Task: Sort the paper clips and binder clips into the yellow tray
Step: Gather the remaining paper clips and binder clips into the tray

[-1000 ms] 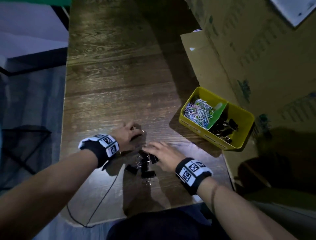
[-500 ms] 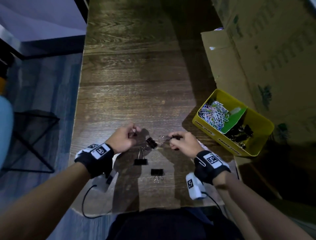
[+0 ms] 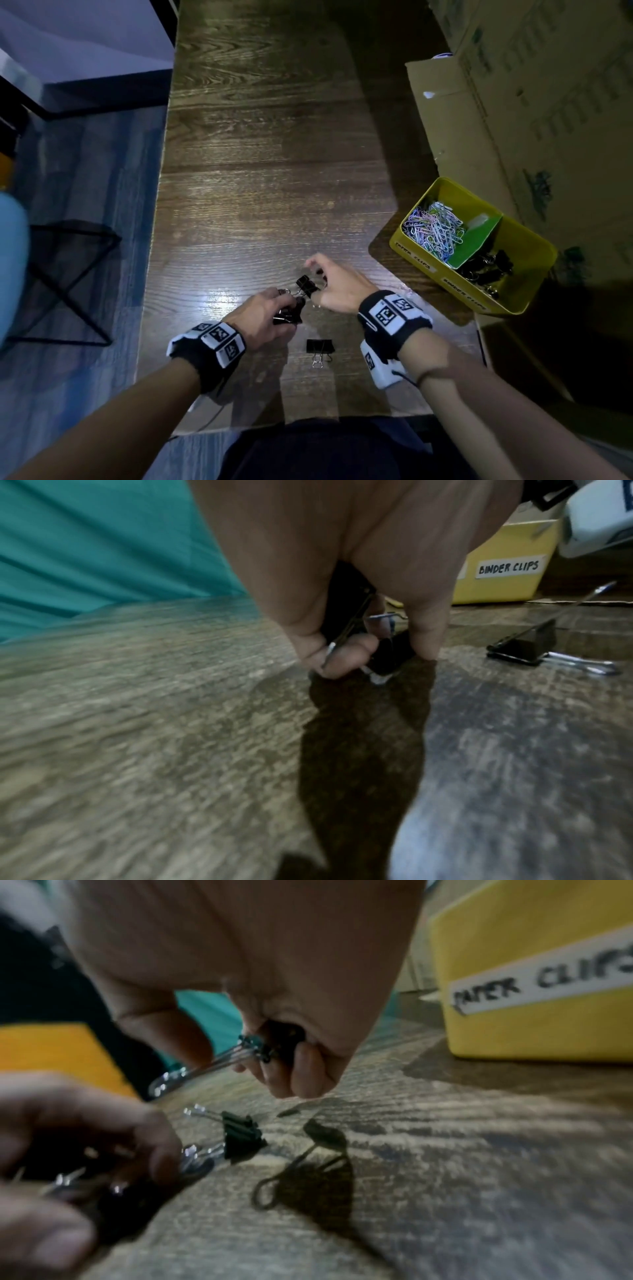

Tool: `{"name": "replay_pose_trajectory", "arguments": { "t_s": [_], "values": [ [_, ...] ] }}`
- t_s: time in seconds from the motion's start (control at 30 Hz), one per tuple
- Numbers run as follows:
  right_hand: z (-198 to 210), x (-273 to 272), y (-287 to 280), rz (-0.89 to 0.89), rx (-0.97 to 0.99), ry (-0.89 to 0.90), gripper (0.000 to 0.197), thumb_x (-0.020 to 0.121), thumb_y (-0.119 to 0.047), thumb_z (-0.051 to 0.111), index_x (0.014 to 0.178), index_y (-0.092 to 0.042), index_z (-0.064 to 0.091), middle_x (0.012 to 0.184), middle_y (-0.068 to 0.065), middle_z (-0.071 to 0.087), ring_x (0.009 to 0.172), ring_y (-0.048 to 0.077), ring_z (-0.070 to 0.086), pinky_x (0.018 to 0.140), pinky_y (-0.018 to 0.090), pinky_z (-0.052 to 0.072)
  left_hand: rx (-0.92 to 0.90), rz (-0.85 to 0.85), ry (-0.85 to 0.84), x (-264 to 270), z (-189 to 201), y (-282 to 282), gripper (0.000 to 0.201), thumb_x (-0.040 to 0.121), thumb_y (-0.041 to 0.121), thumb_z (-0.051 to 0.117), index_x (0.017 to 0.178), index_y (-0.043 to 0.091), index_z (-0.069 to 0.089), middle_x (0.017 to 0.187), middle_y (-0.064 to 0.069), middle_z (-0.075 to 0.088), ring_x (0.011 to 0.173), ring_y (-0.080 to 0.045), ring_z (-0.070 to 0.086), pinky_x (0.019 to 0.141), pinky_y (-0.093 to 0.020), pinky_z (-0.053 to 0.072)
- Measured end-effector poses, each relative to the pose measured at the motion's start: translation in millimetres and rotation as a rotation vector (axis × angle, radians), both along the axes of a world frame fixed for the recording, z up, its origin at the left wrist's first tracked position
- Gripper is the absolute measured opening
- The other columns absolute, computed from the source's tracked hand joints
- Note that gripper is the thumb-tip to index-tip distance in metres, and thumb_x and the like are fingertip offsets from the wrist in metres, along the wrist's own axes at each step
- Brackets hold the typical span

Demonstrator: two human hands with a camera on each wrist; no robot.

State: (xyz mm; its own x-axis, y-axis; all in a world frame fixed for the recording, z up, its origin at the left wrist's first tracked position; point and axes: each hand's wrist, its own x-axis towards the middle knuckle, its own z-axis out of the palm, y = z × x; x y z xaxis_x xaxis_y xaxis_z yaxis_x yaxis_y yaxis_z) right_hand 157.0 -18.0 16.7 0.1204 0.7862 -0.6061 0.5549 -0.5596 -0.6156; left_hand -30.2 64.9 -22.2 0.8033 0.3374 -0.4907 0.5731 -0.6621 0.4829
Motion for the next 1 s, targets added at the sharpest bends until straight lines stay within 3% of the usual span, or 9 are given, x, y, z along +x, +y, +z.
{"name": "replay_pose_trajectory", "arguments": {
  "t_s": [0.07,0.13,0.27,0.4,0.5,0.7,0.8,0.9,1.0],
  "values": [
    [-4.1,-6.7,4.5,0.176,-0.018,-0.151,0.080,0.071,-0.040,0.066,0.136,-0.047,0.021,0.135,0.011,0.047,0.113,0.034,0.054,0.089,0.043,0.049,-0.065,0.004,-0.063,-2.1,1.0,6.2,0.030,0.079,0.041,0.067,0.105,0.038,0.052,0.104,0.002,0.058,0.089,-0.014,0.059,0.081,-0.033,0.051],
    [-9.9,-12.4,7.9,0.245,0.000,-0.286,0.086,0.077,-0.043,0.070,0.142,-0.045,0.014,0.133,0.015,0.043,0.114,0.037,0.052,0.086,0.042,0.048,-0.175,0.145,-0.135,-5.6,2.9,11.3,0.023,0.078,0.034,0.071,0.093,0.039,0.055,0.090,0.002,0.062,0.078,-0.013,0.059,0.073,-0.032,0.051],
    [-16.1,-19.8,9.1,0.192,0.027,-0.400,0.066,0.085,-0.042,0.065,0.138,-0.029,0.029,0.128,0.017,0.043,0.107,0.037,0.056,0.083,0.040,0.047,-0.586,0.707,-0.257,-7.6,13.0,15.8,0.012,0.086,0.015,0.064,0.096,0.022,0.062,0.065,0.000,0.058,0.051,-0.012,0.053,0.044,-0.027,0.048],
    [-25.4,-27.6,7.2,0.126,0.073,-0.439,0.047,0.090,-0.029,0.061,0.127,-0.011,0.038,0.124,0.022,0.044,0.103,0.037,0.057,0.078,0.039,0.045,-0.829,1.048,-0.343,6.2,31.4,20.4,0.018,0.095,0.009,0.045,0.094,0.000,0.061,0.065,-0.015,0.054,0.046,-0.022,0.051,0.042,-0.028,0.048],
    [-26.5,-27.8,0.2,0.030,0.107,-0.436,0.042,0.086,-0.023,0.064,0.120,-0.006,0.045,0.116,0.018,0.057,0.101,0.034,0.060,0.081,0.036,0.048,-0.927,1.156,-0.362,26.4,46.7,23.5,0.025,0.089,0.007,0.033,0.089,-0.001,0.057,0.068,-0.018,0.053,0.044,-0.024,0.051,0.040,-0.025,0.045],
    [-5.2,10.6,-43.6,-0.587,0.138,0.094,0.025,0.084,-0.022,0.065,0.106,-0.018,0.053,0.105,0.002,0.063,0.097,0.020,0.061,0.080,0.026,0.048,-1.034,0.988,-0.411,84.9,89.3,6.3,0.018,0.083,0.007,0.037,0.079,0.006,0.054,0.068,-0.013,0.062,0.049,-0.022,0.056,0.040,-0.022,0.043],
    [38.6,43.5,-77.1,-0.985,0.354,0.396,0.017,0.091,-0.012,0.058,0.105,-0.020,0.061,0.088,-0.004,0.063,0.068,0.011,0.058,0.050,0.018,0.043,-1.021,0.811,-0.388,130.2,111.0,-14.2,0.020,0.084,-0.003,0.040,0.088,0.006,0.057,0.068,-0.014,0.062,0.050,-0.022,0.056,0.039,-0.022,0.043],
    [64.9,80.2,-107.6,-1.315,0.477,0.437,0.008,0.092,-0.019,0.058,0.089,-0.024,0.064,0.075,-0.002,0.059,0.045,0.011,0.046,0.043,0.018,0.028,-0.973,0.675,-0.331,184.0,126.7,-43.2,0.022,0.084,-0.007,0.047,0.096,0.007,0.058,0.073,-0.016,0.060,0.053,-0.022,0.056,0.040,-0.024,0.046],
    [66.3,111.8,-128.7,-1.540,0.519,0.343,0.009,0.091,-0.022,0.057,0.097,-0.018,0.063,0.081,0.005,0.062,0.048,0.012,0.050,0.042,0.021,0.036,-1.016,0.581,-0.255,230.8,135.4,-80.8,0.022,0.086,-0.006,0.050,0.100,0.010,0.054,0.079,-0.013,0.056,0.058,-0.021,0.056,0.043,-0.026,0.053]
  ]
}}
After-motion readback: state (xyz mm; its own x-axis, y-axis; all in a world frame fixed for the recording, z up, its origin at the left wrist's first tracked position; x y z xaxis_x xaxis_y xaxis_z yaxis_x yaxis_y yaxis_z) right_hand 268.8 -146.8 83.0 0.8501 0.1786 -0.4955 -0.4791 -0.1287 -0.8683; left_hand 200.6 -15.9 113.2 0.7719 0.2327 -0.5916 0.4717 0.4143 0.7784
